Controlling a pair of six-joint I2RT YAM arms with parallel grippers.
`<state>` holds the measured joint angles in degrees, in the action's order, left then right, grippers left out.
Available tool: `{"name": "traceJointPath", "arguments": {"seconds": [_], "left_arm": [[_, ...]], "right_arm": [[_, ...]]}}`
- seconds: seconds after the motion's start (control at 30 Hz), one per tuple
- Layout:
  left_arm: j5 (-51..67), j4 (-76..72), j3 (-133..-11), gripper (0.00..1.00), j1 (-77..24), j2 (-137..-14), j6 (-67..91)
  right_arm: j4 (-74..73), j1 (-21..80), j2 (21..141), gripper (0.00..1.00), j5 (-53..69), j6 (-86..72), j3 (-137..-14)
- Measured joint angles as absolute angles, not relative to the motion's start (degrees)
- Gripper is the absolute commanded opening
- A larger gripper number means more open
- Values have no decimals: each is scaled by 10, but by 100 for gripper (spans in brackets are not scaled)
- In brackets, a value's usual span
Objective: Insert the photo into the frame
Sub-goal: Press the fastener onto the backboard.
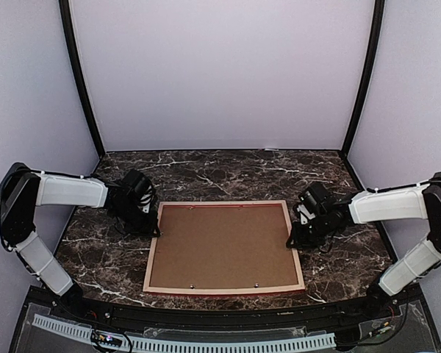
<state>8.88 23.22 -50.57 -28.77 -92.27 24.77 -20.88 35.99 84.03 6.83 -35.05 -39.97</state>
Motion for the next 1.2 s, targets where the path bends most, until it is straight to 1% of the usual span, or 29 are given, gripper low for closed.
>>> {"name": "traceJointPath", "arguments": {"seconds": [0.1, 0.3, 0.43, 0.6, 0.63, 0.67, 0.73, 0.87, 0.93, 1.07, 1.13, 1.2], "left_arm": [[89, 232, -506, 16, -288, -923, 248], [88, 232, -506, 16, -288, -923, 248], [82, 235, -506, 16, -287, -922, 248], [78, 238, -506, 16, -287, -921, 247], [77, 238, -506, 16, -287, -921, 247], [77, 239, -507, 16, -287, -921, 247], [77, 239, -507, 16, -287, -921, 247], [76, 241, -507, 16, -287, -921, 247], [74, 241, -507, 16, -287, -921, 247], [69, 241, -508, 16, -287, -921, 245], [68, 241, -509, 16, -286, -921, 244], [68, 241, -509, 16, -286, -921, 244]], "right_arm": [[-215, 360, 845, 0, 68, -344, -406], [-219, 354, 850, 1, 81, -319, -410], [-220, 349, 860, 6, 95, -290, -419], [-235, 347, 870, 8, 99, -255, -434], [-238, 347, 871, 11, 99, -249, -437], [-241, 347, 872, 17, 99, -245, -438], [-243, 347, 873, 23, 99, -239, -440], [-244, 347, 875, 33, 101, -234, -442], [-243, 347, 877, 35, 106, -228, -442], [-241, 345, 882, 37, 123, -225, -442], [-241, 340, 883, 35, 133, -226, -442], [-241, 334, 884, 31, 142, -226, -442]]}}
